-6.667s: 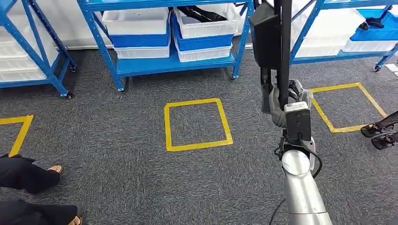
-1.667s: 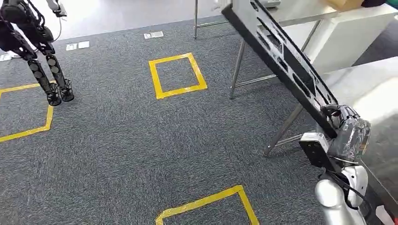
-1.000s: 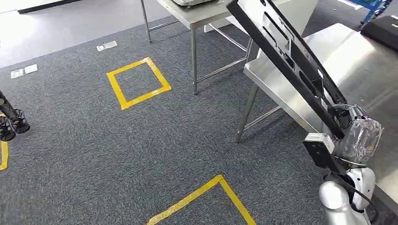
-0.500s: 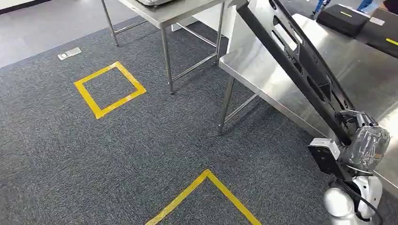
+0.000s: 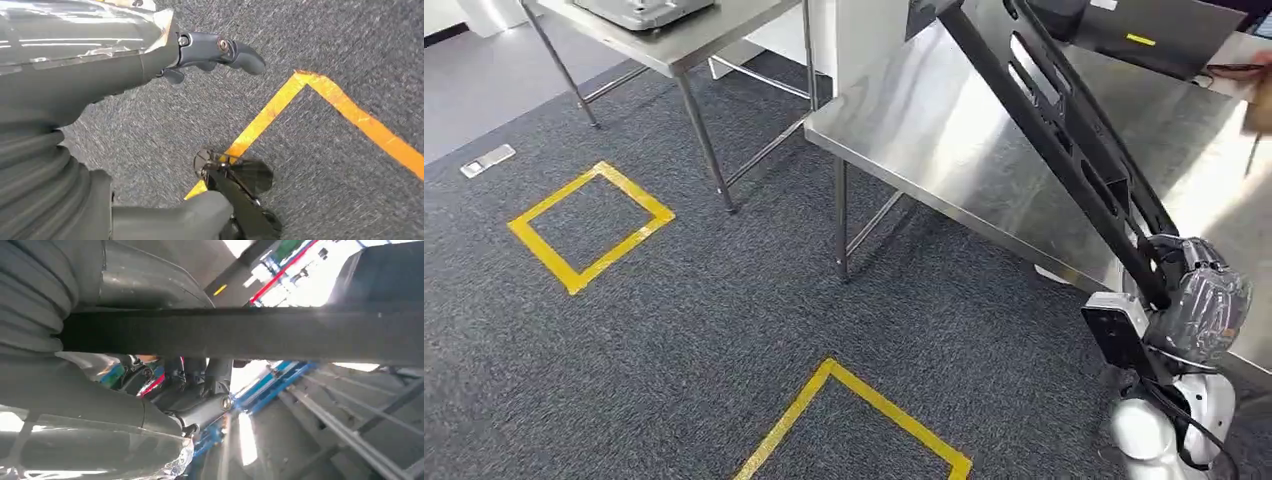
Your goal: Take the parts from the cabinet and place them on the table.
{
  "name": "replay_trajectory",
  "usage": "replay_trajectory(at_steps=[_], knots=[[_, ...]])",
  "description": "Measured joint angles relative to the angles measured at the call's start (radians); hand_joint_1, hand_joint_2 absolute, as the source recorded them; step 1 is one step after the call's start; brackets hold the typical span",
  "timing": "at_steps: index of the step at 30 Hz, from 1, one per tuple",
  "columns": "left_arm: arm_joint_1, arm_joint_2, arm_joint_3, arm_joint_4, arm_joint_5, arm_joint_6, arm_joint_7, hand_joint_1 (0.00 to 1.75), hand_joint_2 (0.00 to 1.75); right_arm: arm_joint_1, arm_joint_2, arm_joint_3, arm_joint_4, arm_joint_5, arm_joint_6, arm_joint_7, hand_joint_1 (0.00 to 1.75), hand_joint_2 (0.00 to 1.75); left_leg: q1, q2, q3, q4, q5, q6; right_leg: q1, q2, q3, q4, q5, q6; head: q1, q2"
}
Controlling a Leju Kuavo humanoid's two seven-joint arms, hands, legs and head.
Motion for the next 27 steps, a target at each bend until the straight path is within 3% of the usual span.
replay_trajectory(at_steps=[2,3,4,5,6,8,9,10,11,13,14,15,16,18,19,20,21,22,27], knots=[[-0.001,0.001,0.0,0.0,0.003,-0.005,-0.006,0.0,1.75,-0.004,0.001,0.0,0.002,0.0,0.002,0.0,1.75,1.75,0.003,-0.006,0.059,-0.131,0.085,0.003,-0.001,0.025,0.001,0.003,0.0,0.001,0.0,0.0],[-0.001,0.001,0.001,0.0,0.005,-0.011,-0.01,0.0,1.75,-0.01,0.001,0.0,0.003,0.0,0.003,0.0,1.75,1.75,0.008,-0.035,0.101,-0.221,0.129,0.005,-0.002,0.038,0.001,0.006,0.0,0.002,0.0,0.0],[-0.001,0.002,0.002,0.0,0.006,-0.012,-0.013,0.0,1.75,-0.022,0.001,0.001,0.006,-0.001,0.006,-0.001,1.75,1.75,0.013,-0.094,0.121,-0.273,0.137,0.006,0.001,0.05,-0.004,0.011,0.0,0.005,-0.001,0.0],[-0.002,0.002,0.002,0.0,0.006,-0.013,-0.016,0.0,1.75,-0.037,0.0,0.002,0.011,-0.001,0.01,-0.005,1.75,1.75,0.014,-0.087,0.124,-0.282,0.134,0.004,0.009,0.063,-0.013,0.017,0.0,0.011,0.002,0.0],[-0.003,0.001,0.002,0.0,0.006,-0.013,-0.016,0.0,1.75,-0.05,-0.001,0.002,0.016,0.001,0.01,-0.01,1.75,1.75,0.008,-0.074,0.121,-0.282,0.135,0.006,0.004,0.073,-0.019,0.015,0.005,0.02,0.001,0.0],[-0.008,0.001,0.003,0.0,0.006,-0.014,-0.016,0.0,1.75,-0.066,-0.007,0.005,0.028,0.027,-0.004,-0.016,1.75,1.75,-0.001,-0.056,0.123,-0.287,0.14,0.02,0.003,0.09,-0.025,0.006,0.012,0.036,0.0,0.0],[-0.016,-0.004,0.003,0.0,0.006,-0.014,-0.016,0.0,1.75,-0.072,-0.012,0.007,0.036,0.046,-0.011,-0.016,1.75,1.75,0.007,-0.044,0.126,-0.299,0.152,0.036,0.004,0.067,-0.036,0.015,0.01,0.038,0.0,0.0],[-0.019,-0.004,0.005,0.0,0.006,-0.014,-0.016,0.0,1.75,-0.083,-0.015,0.008,0.046,0.061,-0.022,-0.015,1.75,1.75,0.004,-0.04,0.127,-0.303,0.156,0.043,0.006,0.003,-0.047,0.044,-0.008,0.036,0.005,0.0],[-0.021,-0.003,0.005,0.0,0.006,-0.014,-0.016,0.0,1.75,-0.099,-0.016,0.012,0.055,0.073,-0.027,-0.015,1.75,1.75,0.003,-0.031,0.126,-0.303,0.157,0.046,0.005,-0.023,-0.075,0.102,-0.04,0.031,0.013,0.0],[-0.021,-0.004,0.006,0.0,0.006,-0.015,-0.015,0.0,1.75,-0.112,-0.016,0.024,0.074,0.087,-0.041,-0.015,1.75,1.75,0.003,-0.015,0.124,-0.303,0.157,0.046,0.003,-0.032,-0.149,0.263,-0.103,0.03,0.012,0.0],[-0.023,-0.004,0.008,0.0,0.006,-0.018,-0.014,0.0,1.75,-0.113,-0.016,0.027,0.082,0.091,-0.046,-0.014,1.75,1.75,0.003,-0.009,0.122,-0.302,0.156,0.046,0.002,-0.033,-0.17,0.313,-0.115,0.035,0.013,0.0],[-0.023,-0.005,0.009,0.0,0.006,-0.023,-0.012,0.0,1.75,-0.114,-0.016,0.03,0.092,0.095,-0.05,-0.014,1.75,1.75,0.003,-0.004,0.122,-0.302,0.156,0.045,-0.002,-0.033,-0.169,0.313,-0.108,0.043,0.012,0.0],[-0.024,-0.006,0.01,0.0,0.006,-0.028,-0.012,0.0,1.75,-0.118,-0.016,0.032,0.098,0.096,-0.052,-0.013,1.75,1.75,0.003,0.0,0.123,-0.302,0.156,0.045,-0.005,-0.035,-0.143,0.269,-0.089,0.054,0.012,0.0],[-0.028,-0.011,0.01,0.0,0.007,-0.034,-0.012,0.0,1.75,-0.129,-0.017,0.035,0.108,0.099,-0.053,-0.013,1.75,1.75,0.005,0.004,0.126,-0.301,0.153,0.039,-0.012,-0.045,-0.044,0.083,-0.024,0.073,0.012,0.0],[-0.031,-0.011,0.01,0.0,0.008,-0.038,-0.012,0.0,1.75,-0.135,-0.017,0.037,0.114,0.101,-0.055,-0.013,1.75,1.75,0.002,0.007,0.127,-0.301,0.151,0.033,-0.015,-0.056,-0.012,0.007,-0.013,0.07,0.013,0.0],[-0.035,-0.011,0.011,0.0,0.009,-0.039,-0.012,0.0,1.75,-0.142,-0.016,0.042,0.122,0.103,-0.06,-0.015,1.75,1.75,-0.003,0.007,0.122,-0.3,0.149,0.025,0.003,-0.051,0.0,0.007,-0.008,0.06,0.011,0.0],[-0.037,-0.008,0.011,0.0,0.009,-0.04,-0.011,0.0,1.75,-0.146,-0.016,0.043,0.128,0.103,-0.066,-0.015,1.75,1.75,-0.008,0.008,0.121,-0.293,0.143,0.029,-0.012,-0.049,-0.002,0.003,-0.001,0.05,0.008,0.0],[-0.038,-0.008,0.012,0.0,0.009,-0.041,-0.011,0.0,1.75,-0.149,-0.016,0.045,0.135,0.103,-0.069,-0.015,1.75,1.75,-0.002,0.007,0.122,-0.295,0.153,0.05,-0.008,-0.047,-0.003,0.004,-0.001,0.051,0.007,0.0],[-0.044,-0.009,0.013,0.0,0.009,-0.053,-0.011,0.0,1.75,-0.165,-0.014,0.055,0.162,0.102,-0.08,-0.017,1.75,1.75,0.001,0.007,0.127,-0.308,0.155,0.044,0.001,-0.045,-0.004,0.005,-0.003,0.047,0.005,0.0]])
